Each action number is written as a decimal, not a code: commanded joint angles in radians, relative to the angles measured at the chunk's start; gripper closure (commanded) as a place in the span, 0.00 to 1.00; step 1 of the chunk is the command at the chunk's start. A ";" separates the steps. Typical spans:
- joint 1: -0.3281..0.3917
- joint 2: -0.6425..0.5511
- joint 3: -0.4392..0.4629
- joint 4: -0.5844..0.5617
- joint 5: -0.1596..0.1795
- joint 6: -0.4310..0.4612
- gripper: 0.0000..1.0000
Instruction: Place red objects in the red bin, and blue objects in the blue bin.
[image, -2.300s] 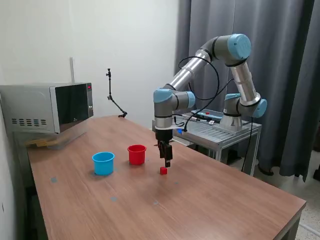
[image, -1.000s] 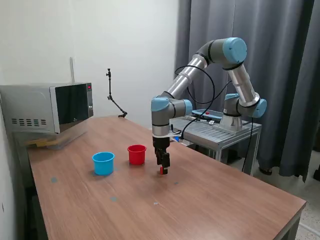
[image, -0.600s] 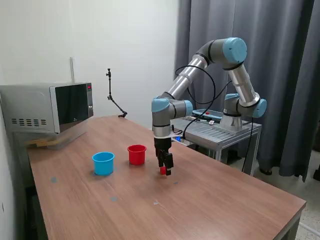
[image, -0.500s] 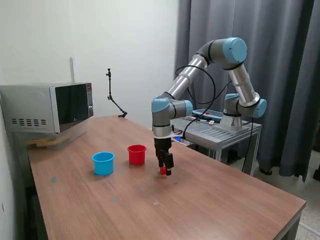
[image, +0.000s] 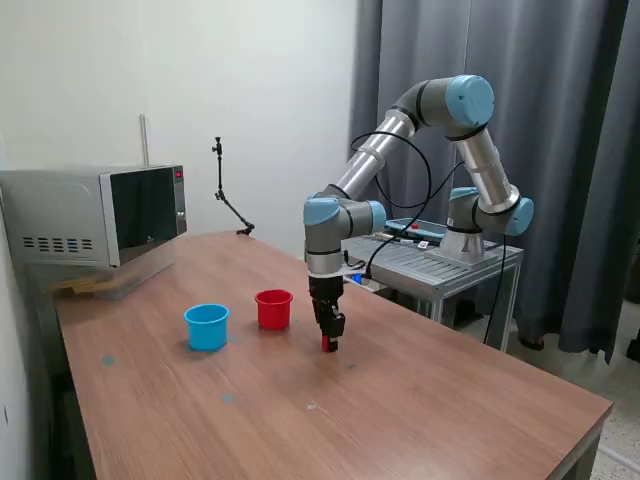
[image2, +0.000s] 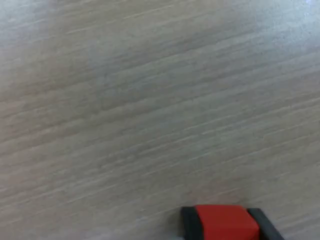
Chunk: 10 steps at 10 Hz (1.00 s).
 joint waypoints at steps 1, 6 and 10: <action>0.001 0.000 -0.003 0.001 -0.023 0.000 1.00; 0.000 -0.021 0.000 0.007 -0.055 0.012 1.00; -0.022 -0.110 -0.012 0.012 -0.071 0.019 1.00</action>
